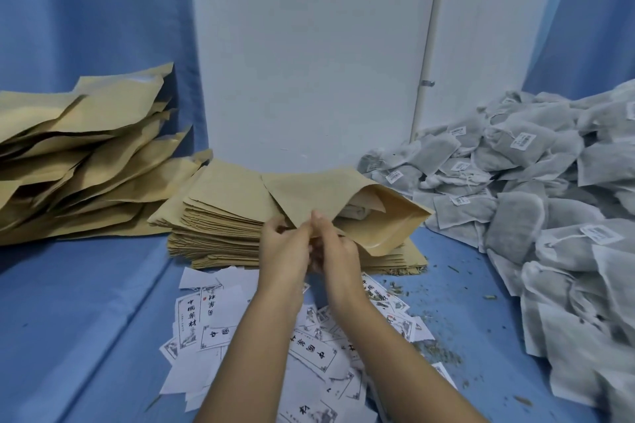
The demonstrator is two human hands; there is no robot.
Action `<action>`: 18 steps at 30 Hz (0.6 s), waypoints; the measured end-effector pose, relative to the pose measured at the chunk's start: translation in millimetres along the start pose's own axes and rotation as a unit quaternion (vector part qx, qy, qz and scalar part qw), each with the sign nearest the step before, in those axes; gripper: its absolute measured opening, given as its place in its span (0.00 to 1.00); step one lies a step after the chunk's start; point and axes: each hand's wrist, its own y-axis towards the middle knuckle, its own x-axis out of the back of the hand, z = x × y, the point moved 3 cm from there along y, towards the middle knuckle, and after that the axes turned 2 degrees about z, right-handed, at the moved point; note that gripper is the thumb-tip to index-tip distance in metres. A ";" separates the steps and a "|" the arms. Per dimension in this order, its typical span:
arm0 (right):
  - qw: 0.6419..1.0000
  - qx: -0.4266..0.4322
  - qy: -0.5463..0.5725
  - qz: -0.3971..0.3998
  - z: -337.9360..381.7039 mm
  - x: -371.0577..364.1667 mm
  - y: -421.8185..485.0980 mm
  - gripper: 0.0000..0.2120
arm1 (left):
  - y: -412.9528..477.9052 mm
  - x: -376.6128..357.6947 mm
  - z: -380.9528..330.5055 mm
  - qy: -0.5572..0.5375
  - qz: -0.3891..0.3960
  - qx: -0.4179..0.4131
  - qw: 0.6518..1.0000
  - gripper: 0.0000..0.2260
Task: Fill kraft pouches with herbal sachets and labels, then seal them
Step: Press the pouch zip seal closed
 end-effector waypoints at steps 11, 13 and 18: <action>0.989 -0.104 0.084 -0.062 4.6 10.3 3.7 0.12 | 1.2 -3.7 7.9 0.007 0.137 0.128 0.982 0.21; 0.991 -0.103 0.070 -0.055 4.4 11.3 3.7 0.11 | 1.2 -2.4 8.9 0.023 0.129 0.126 0.983 0.20; 0.988 -0.146 0.052 0.026 10.7 8.8 3.4 0.08 | 1.8 1.1 6.9 0.005 0.087 0.112 0.990 0.14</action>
